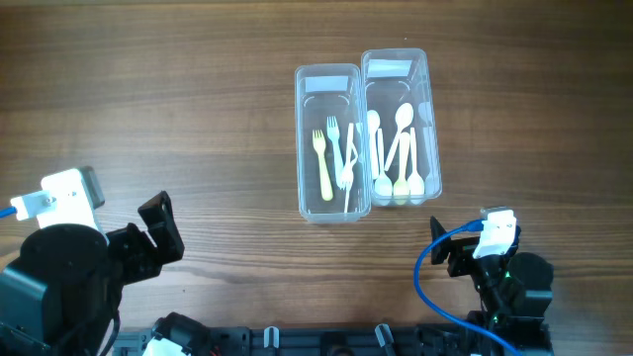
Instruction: Pack container
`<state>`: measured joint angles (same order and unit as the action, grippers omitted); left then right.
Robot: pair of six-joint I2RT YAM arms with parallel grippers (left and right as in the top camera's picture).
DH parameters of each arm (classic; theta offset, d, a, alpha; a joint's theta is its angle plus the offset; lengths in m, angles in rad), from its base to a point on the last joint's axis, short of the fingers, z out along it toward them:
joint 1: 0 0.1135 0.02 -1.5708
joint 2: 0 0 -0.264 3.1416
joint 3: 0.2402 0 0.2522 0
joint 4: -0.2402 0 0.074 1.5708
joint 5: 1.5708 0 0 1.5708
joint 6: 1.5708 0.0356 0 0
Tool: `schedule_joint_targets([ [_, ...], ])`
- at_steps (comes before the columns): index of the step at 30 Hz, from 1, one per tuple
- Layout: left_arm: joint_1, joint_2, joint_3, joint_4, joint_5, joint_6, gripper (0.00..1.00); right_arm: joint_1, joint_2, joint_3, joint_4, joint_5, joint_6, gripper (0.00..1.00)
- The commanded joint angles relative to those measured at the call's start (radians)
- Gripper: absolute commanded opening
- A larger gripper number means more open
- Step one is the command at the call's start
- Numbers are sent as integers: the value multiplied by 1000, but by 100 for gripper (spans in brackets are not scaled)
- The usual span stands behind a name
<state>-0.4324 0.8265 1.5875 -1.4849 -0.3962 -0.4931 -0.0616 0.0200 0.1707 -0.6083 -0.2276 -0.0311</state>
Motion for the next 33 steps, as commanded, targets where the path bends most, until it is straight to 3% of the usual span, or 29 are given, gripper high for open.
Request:
schedule_joint_targets([
  [1, 5, -3, -2, 2, -13, -16, 100, -3, -16, -8, 2, 2, 7, 100],
  [7, 16, -3, -2, -3, -13, -16, 100, -3, -16, -8, 2, 2, 7, 100],
  [10, 101, -6, -15, 17, -21, -10, 100, -3, -16, -8, 2, 2, 7, 100],
  [13, 258, -33, -72, 145, 56, -13, 100, -3, -16, -8, 2, 2, 7, 100],
  [18, 455, -166, -332, 483, 204, -13, 100, -3, -16, -8, 2, 2, 7, 100],
  [24, 460, -366, -708, 797, 205, -13, 100, -3, -16, -8, 2, 2, 8, 100],
  [33, 460, -578, -1161, 1068, 266, 25, 100, -3, -16, -8, 2, 2, 8, 100],
])
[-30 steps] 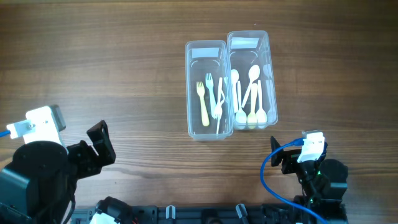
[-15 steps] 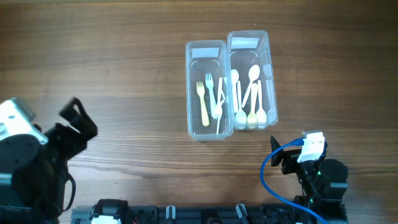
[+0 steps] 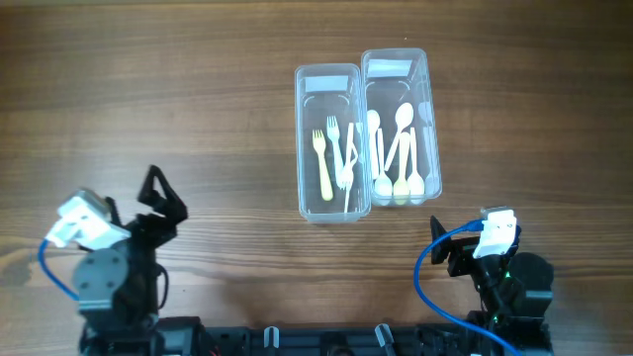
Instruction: Pack container
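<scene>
Two clear plastic containers stand side by side at the table's middle back. The left container (image 3: 330, 89) holds yellow and white forks (image 3: 334, 153). The right container (image 3: 395, 69) holds several white and pale yellow spoons (image 3: 398, 158). My left gripper (image 3: 161, 194) is at the front left, far from both containers, its fingers spread and empty. My right gripper (image 3: 442, 247) sits low at the front right, just in front of the spoon container's near corner and holding nothing; the gap between its fingers is unclear from above.
The wood-grain table (image 3: 198, 89) carries nothing else. A blue cable (image 3: 423, 282) loops beside the right arm, and another blue cable (image 3: 49, 267) hangs by the left arm. The arm bases and a black rail (image 3: 316, 341) run along the front edge.
The left arm has drawn back and folded closer to its base. Its gripper now points up the table, slightly farther back than before. The right arm, the containers and the cutlery have not moved.
</scene>
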`<state>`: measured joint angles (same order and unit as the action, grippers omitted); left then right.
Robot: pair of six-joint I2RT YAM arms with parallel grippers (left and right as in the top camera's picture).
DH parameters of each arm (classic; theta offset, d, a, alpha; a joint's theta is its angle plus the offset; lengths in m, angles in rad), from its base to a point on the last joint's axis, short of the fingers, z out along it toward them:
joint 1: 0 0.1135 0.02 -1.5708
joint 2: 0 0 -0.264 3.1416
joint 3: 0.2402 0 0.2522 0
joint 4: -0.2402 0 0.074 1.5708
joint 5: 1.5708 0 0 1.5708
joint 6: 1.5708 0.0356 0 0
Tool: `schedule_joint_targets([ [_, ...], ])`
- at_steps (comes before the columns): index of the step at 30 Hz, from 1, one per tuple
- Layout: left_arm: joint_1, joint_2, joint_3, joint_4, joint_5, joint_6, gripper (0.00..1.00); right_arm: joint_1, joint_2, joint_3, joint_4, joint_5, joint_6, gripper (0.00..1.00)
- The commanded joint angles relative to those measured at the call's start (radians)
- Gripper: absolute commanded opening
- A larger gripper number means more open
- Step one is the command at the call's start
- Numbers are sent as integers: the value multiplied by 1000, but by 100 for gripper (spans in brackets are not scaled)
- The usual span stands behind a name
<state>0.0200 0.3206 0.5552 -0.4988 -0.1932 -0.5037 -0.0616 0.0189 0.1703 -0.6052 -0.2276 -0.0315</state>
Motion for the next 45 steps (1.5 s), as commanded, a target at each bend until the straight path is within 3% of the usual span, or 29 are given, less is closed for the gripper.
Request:
schedule_joint_targets([
  [1, 7, -90, -166, 113, 85, 66, 100, -3, -14, -8, -2, 2, 8, 100],
  [8, 7, -169, -330, 196, 106, 161, 100, -3, -14, -8, -2, 2, 7, 100],
  [19, 7, -259, -459, 200, 111, 190, 100, -3, -14, -8, -2, 2, 8, 100],
  [45, 8, -318, -466, 215, 106, 212, 100, -3, -14, -8, -2, 2, 7, 100],
])
